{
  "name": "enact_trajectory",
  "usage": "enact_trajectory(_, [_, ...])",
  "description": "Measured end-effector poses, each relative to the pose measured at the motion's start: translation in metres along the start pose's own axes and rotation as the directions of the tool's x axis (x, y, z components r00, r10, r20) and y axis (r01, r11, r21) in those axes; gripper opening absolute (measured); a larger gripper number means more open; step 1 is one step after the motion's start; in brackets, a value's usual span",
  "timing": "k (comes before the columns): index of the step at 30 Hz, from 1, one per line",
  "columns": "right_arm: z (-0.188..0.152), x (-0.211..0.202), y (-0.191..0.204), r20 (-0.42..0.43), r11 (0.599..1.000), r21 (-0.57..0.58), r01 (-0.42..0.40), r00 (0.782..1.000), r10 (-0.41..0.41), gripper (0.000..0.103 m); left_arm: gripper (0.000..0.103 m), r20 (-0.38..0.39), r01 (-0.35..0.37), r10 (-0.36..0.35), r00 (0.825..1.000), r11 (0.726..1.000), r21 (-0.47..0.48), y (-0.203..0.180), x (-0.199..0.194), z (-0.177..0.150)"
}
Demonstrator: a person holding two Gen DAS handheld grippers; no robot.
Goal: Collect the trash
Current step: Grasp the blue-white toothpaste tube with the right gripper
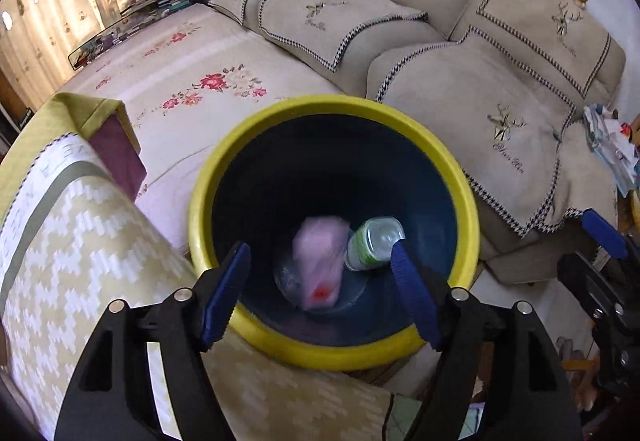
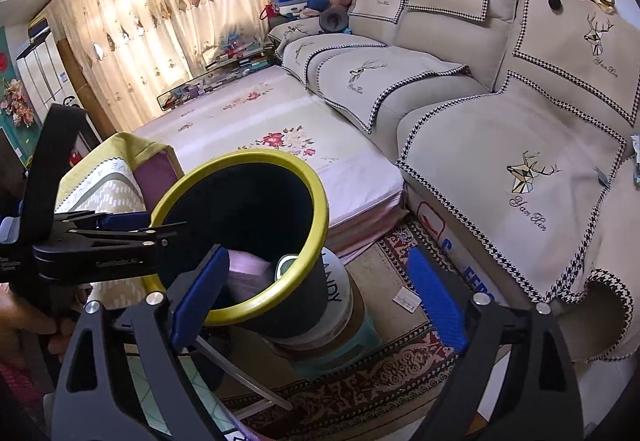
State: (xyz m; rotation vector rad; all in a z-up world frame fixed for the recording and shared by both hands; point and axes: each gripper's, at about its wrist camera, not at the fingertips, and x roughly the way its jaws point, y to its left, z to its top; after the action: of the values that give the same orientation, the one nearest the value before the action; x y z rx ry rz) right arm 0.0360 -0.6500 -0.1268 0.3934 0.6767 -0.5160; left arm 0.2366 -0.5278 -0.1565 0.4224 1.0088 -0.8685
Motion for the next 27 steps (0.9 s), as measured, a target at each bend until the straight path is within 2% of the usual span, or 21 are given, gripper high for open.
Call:
enact_trajectory(6, [-0.002,-0.007,0.018,0.012,0.999,-0.038,-0.03,0.999,0.031,0.092,0.085,0.112,0.028,-0.02,0.994,0.998,-0.065,0.021,-0.08,-0.04])
enact_trajectory(11, [-0.007,-0.01,0.051,0.002,0.991,-0.107,-0.08,0.997,0.08,0.092,0.091,0.237,-0.017,0.051,0.97,0.99,-0.143,0.049,-0.165,-0.093])
enact_trajectory(15, [-0.015,-0.015,0.088,-0.014,0.973,-0.185,-0.141,0.99,0.141,0.092,0.093,0.321,-0.088,0.162,0.933,0.968,-0.234,0.079,-0.231,-0.142])
enact_trajectory(18, [-0.021,-0.021,0.117,-0.028,0.954,-0.239,-0.18,0.983,0.179,0.092,0.096,0.358,-0.147,0.261,0.897,0.938,-0.315,0.106,-0.274,-0.184])
enact_trajectory(22, [-0.034,-0.029,0.162,-0.054,0.919,-0.304,-0.252,0.967,0.248,0.092,0.096,0.358,-0.226,0.392,0.847,0.876,-0.426,0.139,-0.322,-0.244])
enact_trajectory(24, [-0.042,-0.035,0.19,-0.076,0.89,-0.337,-0.307,0.951,0.299,0.092,0.096,0.35,-0.25,0.436,0.829,0.849,-0.465,0.151,-0.336,-0.265])
enact_trajectory(27, [-0.057,-0.046,0.235,-0.116,0.829,-0.399,-0.392,0.918,0.378,0.092,0.097,0.338,-0.281,0.509,0.792,0.795,-0.538,0.172,-0.361,-0.304])
